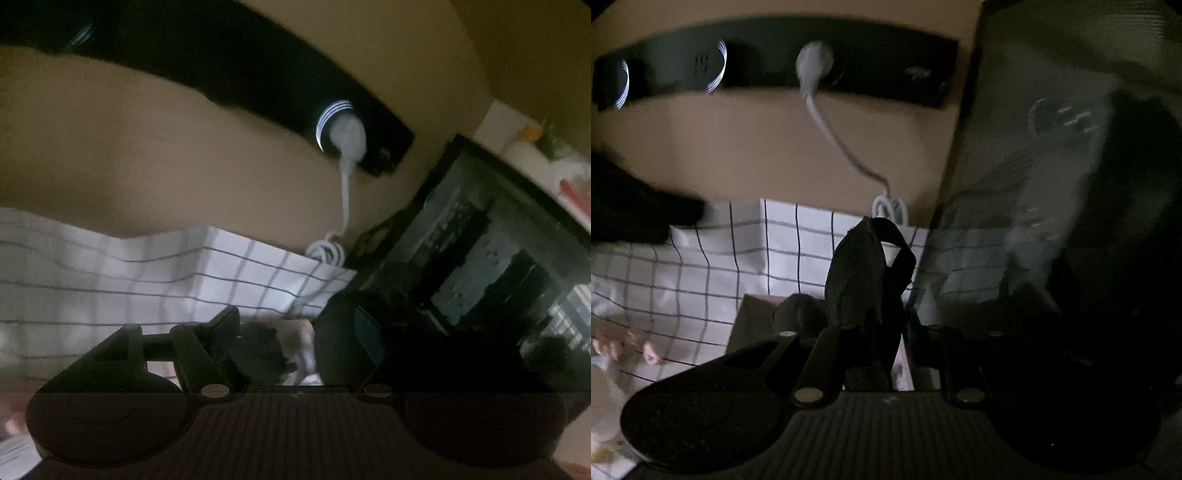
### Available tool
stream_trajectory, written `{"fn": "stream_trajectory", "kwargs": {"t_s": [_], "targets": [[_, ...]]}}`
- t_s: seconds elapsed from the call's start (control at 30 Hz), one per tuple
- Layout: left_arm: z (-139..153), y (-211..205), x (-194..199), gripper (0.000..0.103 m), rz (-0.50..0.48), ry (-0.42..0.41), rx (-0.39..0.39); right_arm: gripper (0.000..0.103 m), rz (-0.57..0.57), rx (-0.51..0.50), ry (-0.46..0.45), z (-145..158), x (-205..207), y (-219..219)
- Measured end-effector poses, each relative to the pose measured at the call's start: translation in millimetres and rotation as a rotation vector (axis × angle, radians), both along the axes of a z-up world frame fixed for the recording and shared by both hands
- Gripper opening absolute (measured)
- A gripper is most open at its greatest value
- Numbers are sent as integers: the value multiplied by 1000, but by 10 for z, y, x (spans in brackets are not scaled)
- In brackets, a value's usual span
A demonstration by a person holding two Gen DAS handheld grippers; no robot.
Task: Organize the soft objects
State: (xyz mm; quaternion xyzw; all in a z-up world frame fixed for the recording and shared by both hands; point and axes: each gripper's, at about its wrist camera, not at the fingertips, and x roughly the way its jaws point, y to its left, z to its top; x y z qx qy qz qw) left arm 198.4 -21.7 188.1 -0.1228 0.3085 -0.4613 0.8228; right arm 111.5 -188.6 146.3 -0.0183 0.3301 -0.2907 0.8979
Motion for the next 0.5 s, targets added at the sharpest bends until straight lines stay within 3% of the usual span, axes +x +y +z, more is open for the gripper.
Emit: {"fn": "stream_trajectory", "kwargs": {"t_s": [0.2, 0.33, 0.5], "targets": [[-98, 1015, -107, 74, 142, 15, -19, 14, 47, 405, -41, -470, 205, -210], [-340, 1785, -156, 74, 307, 53, 19, 16, 20, 441, 48, -903, 452, -223], [-794, 2483, -222, 73, 452, 150, 130, 16, 47, 388, 42, -958, 434, -95]]}}
